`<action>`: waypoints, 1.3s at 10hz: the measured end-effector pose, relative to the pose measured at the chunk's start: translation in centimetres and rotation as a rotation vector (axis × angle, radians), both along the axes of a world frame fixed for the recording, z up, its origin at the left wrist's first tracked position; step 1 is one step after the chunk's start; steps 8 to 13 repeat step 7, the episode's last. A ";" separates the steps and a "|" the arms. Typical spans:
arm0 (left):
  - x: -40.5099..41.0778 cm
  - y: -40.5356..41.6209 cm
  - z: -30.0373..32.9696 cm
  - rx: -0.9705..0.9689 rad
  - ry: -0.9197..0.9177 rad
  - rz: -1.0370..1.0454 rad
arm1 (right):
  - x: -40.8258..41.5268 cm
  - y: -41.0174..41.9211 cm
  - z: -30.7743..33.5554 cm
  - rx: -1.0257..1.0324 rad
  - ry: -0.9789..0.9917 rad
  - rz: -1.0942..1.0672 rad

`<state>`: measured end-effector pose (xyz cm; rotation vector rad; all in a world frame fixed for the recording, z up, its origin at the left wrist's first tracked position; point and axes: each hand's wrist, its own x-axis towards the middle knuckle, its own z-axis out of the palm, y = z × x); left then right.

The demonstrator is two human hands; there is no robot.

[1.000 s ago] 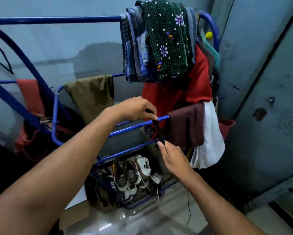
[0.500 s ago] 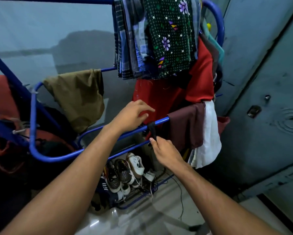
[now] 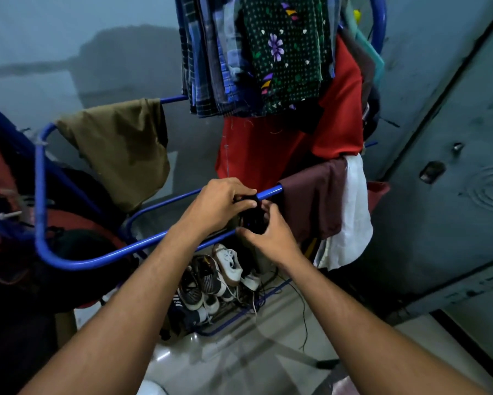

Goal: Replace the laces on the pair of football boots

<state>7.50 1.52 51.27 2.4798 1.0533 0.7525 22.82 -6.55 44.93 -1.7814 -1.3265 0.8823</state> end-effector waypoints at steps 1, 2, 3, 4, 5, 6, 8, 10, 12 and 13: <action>0.2 -0.1 0.3 -0.023 -0.004 -0.010 | -1.4 2.7 0.4 0.019 0.157 -0.002; 0.4 0.0 0.2 -0.035 0.015 0.000 | -1.9 4.6 -0.2 0.044 0.227 -0.020; 0.3 0.1 -0.1 -0.041 0.040 0.003 | -2.0 4.0 -0.4 0.031 0.200 0.020; 0.3 0.1 -0.6 -0.019 0.050 0.009 | -1.7 3.3 -1.5 -0.015 0.136 0.003; 0.4 0.3 -0.8 -0.024 0.064 0.008 | -1.4 3.3 -1.9 -0.096 0.044 0.006; 0.7 0.2 -0.8 -0.018 0.052 0.010 | -1.2 3.1 -1.3 -0.098 -0.036 0.009; 0.8 0.2 -0.6 -0.037 0.061 0.051 | -0.9 2.9 -1.4 -0.117 -0.025 -0.010; 0.8 0.2 -0.6 -0.037 0.061 0.051 | -0.9 2.9 -1.4 -0.117 -0.025 -0.010; 0.8 0.2 -0.6 -0.037 0.061 0.051 | -0.9 2.9 -1.4 -0.117 -0.025 -0.010; 0.8 0.2 -0.6 -0.037 0.061 0.051 | -0.9 2.9 -1.4 -0.117 -0.025 -0.010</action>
